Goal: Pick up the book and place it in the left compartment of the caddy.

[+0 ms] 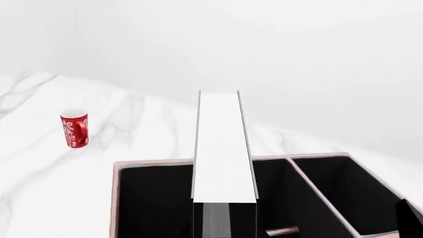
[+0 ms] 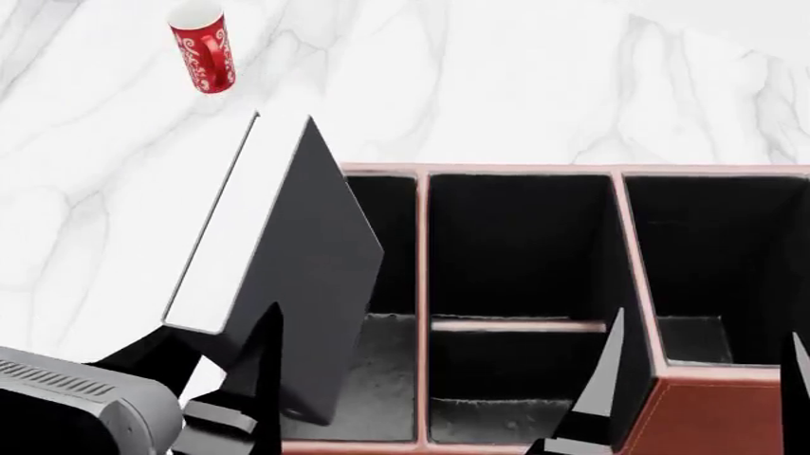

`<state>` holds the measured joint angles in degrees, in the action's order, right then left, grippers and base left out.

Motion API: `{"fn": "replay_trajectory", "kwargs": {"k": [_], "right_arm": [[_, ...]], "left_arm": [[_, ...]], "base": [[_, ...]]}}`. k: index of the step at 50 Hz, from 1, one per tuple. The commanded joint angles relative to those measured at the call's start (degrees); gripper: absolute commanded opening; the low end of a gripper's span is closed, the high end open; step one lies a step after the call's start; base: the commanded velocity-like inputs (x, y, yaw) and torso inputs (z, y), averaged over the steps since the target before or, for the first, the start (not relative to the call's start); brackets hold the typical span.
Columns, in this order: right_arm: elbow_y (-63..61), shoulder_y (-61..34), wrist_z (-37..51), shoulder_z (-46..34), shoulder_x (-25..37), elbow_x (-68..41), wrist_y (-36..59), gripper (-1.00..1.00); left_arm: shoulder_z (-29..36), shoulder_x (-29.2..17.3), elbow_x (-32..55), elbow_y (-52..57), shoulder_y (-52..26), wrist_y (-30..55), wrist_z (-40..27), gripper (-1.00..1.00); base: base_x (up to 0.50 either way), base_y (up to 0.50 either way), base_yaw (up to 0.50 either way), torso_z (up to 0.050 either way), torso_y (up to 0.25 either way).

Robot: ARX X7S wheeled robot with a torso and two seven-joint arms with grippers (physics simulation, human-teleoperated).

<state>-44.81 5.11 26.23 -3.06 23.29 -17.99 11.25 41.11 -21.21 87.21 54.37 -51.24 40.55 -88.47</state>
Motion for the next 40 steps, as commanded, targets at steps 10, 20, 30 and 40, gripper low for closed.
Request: {"fn": "replay_trajectory", "kwargs": {"k": [10,20,30,40], "right_arm": [[0.4,-0.2,0.2,-0.3,0.3,0.0,-0.3,1.00],[0.4,-0.2,0.3,-0.4,0.4,-0.2,-0.3,1.00],[0.0,-0.2,0.6,-0.5,0.6,-0.3,0.0,1.00],[-0.1,-0.1,0.8,-0.4,0.8,-0.5,-0.2,1.00]], "left_arm": [[-1.4,3.3,-7.8,-7.6,4.2,1.6,6.7,-1.00],[0.4,4.1,-13.3,-10.8,5.8,1.4,9.1,-1.00],[4.8,6.8,-20.6,-11.9,8.6,0.9,10.1,-1.00],[7.8,8.8,-26.7,-13.8,12.2,-1.2,10.7,-1.00]], "base": [[0.00,0.00,0.00,0.000,0.001],[0.00,0.00,0.00,0.000,0.001],[0.00,0.00,0.00,0.001,0.002],[0.00,0.00,0.00,0.000,0.001]]}}
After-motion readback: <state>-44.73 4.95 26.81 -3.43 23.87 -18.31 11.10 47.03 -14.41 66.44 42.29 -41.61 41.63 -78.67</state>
